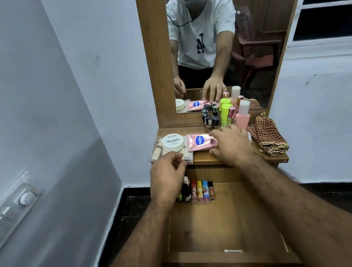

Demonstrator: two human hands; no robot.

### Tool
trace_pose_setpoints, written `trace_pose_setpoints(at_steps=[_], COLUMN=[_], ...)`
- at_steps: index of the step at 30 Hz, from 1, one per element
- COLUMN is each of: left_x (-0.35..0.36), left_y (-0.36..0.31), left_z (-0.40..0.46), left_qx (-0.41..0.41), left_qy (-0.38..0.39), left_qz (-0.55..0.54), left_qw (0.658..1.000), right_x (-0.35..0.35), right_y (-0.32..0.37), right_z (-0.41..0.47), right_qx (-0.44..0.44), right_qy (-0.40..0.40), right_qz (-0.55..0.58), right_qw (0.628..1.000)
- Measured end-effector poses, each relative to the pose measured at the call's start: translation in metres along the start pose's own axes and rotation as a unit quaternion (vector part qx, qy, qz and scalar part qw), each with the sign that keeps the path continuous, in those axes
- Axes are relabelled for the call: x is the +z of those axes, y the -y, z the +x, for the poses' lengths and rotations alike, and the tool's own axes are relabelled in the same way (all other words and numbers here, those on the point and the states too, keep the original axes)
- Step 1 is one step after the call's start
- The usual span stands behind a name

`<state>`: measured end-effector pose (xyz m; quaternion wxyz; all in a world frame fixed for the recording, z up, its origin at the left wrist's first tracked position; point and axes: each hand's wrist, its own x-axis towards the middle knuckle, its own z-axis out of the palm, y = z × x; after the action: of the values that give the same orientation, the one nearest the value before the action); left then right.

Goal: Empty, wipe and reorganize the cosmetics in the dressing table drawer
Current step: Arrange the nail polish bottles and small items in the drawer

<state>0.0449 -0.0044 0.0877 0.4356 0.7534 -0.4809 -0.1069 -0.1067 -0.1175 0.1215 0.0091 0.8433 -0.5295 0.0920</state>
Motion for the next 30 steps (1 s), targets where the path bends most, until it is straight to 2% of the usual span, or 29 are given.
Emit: trace_pose_setpoints(at_steps=[6, 12, 15, 17, 21, 25, 30], left_x=[-0.005, -0.014, -0.015, -0.016, -0.021, -0.022, -0.022], left_y=[0.006, 0.002, 0.0, 0.001, 0.0, 0.004, 0.004], left_z=[0.009, 0.035, 0.056, 0.068, 0.079, 0.084, 0.083], left_qx=[-0.001, -0.002, -0.001, -0.011, -0.039, -0.046, -0.038], left_qy=[-0.007, -0.056, -0.03, 0.004, 0.062, 0.096, 0.092], left_qz=[0.013, 0.025, 0.085, 0.147, 0.239, 0.238, 0.212], left_qw=[1.0, 0.998, 0.996, 0.989, 0.968, 0.965, 0.972], right_x=[0.002, 0.003, 0.001, -0.001, -0.002, 0.005, 0.01], right_y=[-0.002, 0.002, 0.013, 0.024, 0.052, 0.074, 0.081], right_z=[0.002, 0.003, 0.005, 0.009, 0.022, 0.031, 0.037], right_qx=[0.051, 0.067, 0.038, 0.018, 0.01, 0.028, 0.077], right_qy=[-0.023, -0.06, -0.105, -0.12, -0.089, -0.039, -0.034], right_qz=[-0.036, -0.033, -0.004, 0.057, 0.209, 0.228, 0.234], right_qw=[0.998, 0.995, 0.994, 0.991, 0.974, 0.972, 0.969])
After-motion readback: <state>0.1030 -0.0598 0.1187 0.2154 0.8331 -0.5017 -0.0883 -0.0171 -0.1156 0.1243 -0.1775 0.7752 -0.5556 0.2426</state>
